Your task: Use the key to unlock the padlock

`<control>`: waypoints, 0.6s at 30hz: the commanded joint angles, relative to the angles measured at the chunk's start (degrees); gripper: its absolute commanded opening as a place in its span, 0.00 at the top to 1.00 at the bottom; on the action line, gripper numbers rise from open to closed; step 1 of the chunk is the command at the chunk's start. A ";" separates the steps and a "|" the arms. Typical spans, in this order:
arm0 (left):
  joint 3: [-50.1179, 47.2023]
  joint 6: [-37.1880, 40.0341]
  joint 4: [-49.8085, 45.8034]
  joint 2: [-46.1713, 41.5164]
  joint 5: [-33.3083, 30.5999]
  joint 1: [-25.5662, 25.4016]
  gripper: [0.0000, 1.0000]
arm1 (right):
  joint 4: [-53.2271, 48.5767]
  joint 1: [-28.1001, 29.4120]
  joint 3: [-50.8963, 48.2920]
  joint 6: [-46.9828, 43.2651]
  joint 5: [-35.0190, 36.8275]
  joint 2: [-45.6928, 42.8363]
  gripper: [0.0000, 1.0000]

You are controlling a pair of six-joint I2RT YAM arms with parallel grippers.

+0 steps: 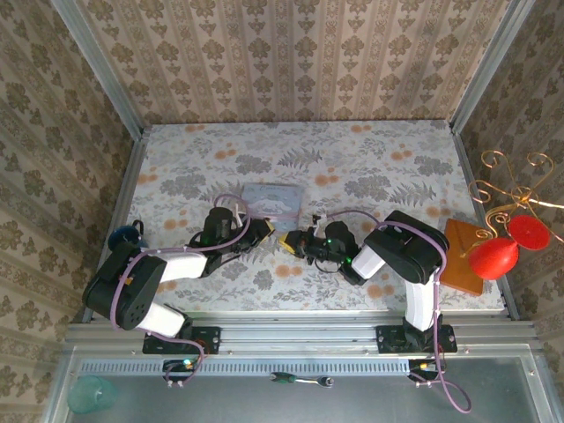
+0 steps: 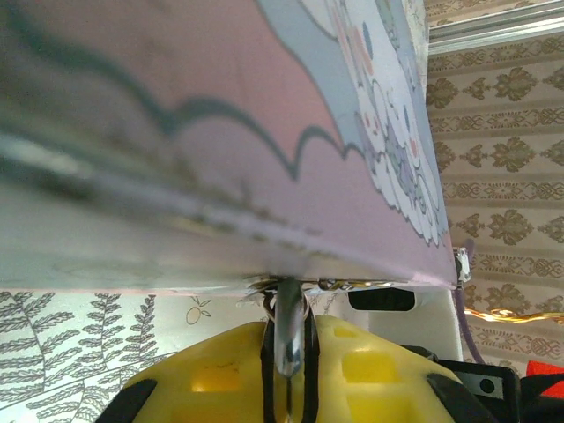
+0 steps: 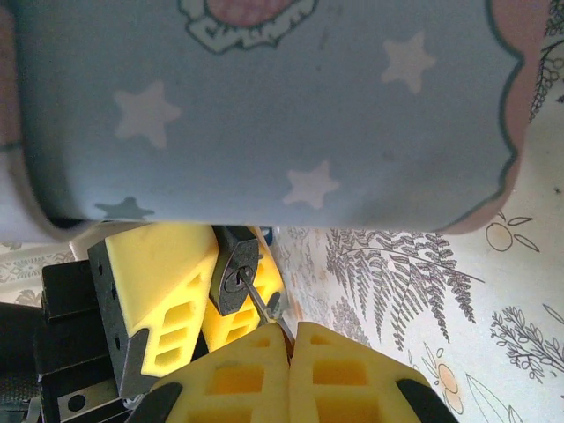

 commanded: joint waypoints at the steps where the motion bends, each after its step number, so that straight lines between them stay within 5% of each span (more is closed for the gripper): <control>1: 0.16 -1.77 6.59 -0.84 6.29 -1.98 0.92 | 0.82 -1.01 -0.05 0.80 0.40 -0.04 1.00; 18: 0.44 -3.26 13.21 1.87 7.16 -3.80 0.92 | 0.99 -2.90 -0.37 0.80 -1.10 -1.24 1.00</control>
